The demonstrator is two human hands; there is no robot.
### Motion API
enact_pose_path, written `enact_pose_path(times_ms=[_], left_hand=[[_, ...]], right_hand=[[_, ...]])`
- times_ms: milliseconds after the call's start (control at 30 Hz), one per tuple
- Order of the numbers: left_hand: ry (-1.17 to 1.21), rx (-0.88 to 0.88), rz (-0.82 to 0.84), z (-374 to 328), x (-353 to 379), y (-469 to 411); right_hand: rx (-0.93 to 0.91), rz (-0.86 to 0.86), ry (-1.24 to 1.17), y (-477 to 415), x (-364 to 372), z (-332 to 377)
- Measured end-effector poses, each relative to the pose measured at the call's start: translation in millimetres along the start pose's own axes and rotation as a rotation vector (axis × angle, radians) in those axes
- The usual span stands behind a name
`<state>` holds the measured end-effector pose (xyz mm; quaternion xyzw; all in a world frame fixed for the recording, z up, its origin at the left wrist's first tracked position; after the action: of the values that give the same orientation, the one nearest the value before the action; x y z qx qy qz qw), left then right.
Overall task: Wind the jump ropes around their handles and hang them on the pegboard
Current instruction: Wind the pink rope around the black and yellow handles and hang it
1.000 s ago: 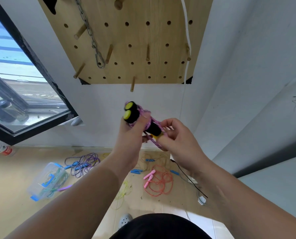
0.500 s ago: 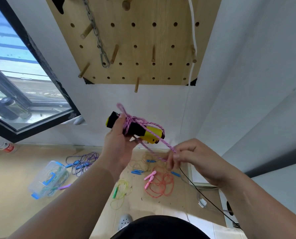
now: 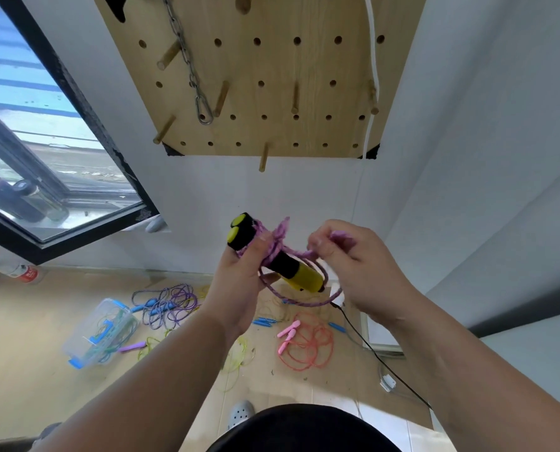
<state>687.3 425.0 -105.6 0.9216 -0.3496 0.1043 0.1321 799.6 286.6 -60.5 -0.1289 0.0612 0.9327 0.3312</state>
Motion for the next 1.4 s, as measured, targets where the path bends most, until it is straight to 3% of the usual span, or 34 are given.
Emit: enact_pose_path(times_ms=[133,267,333,433,500,633,733,867,967,1067,1400], left_hand=[[0.177,-0.164,-0.174,9.4,-18.9,-19.9],[0.269,-0.194,-0.276,9.4,-30.8,-35.7],[0.287,-0.164,-0.333,3.4,-36.1,-42.6],[0.227,-0.084,-0.298,-6.5,-30.0,-41.0],[0.161,-0.038,-0.223,-12.9,-15.0,-30.2],[0.007,0.023,-0.020,-17.7,17.8,0.3],[-0.053,0.031,0.181,-17.3,29.1,15.5],[-0.126,0.110,0.407,-23.7,24.6,14.7],[-0.321,0.195,0.388,-26.5,18.8,4.5],[-0.438,0.258,0.370,-30.8,15.0,-3.7],[0.032,0.008,0.638,-43.8,12.8,4.4]], right_hand=[[0.157,0.053,-0.828,12.0,-6.8,-0.7],[0.312,-0.011,-1.131,22.4,-24.1,-8.4],[0.390,-0.117,-0.949,21.3,-36.8,-21.1],[0.454,-0.093,-0.256,18.4,-42.6,-39.6],[0.424,-0.047,0.079,17.2,-34.2,-41.3],[0.215,0.030,0.292,10.1,-5.6,-24.7],[0.167,0.100,0.244,0.6,4.6,-17.3],[0.141,0.271,-0.048,-7.9,-2.1,-18.6],[0.119,0.358,-0.143,-8.0,-1.5,-22.4],[0.111,0.317,-0.112,-10.5,2.2,-19.4],[0.203,0.444,-0.427,-14.9,34.4,-25.8]])
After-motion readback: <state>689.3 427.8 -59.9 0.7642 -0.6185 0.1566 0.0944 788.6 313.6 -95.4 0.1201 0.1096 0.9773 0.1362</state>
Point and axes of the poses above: each hand's wrist, its own y-axis away from the middle knuckle, its own x-axis out of the palm, z = x × y, the point moved 1 cm from there along -y, towards the middle knuckle, and after that the axes turned 7 degrees about x, right-handed, at the moved point
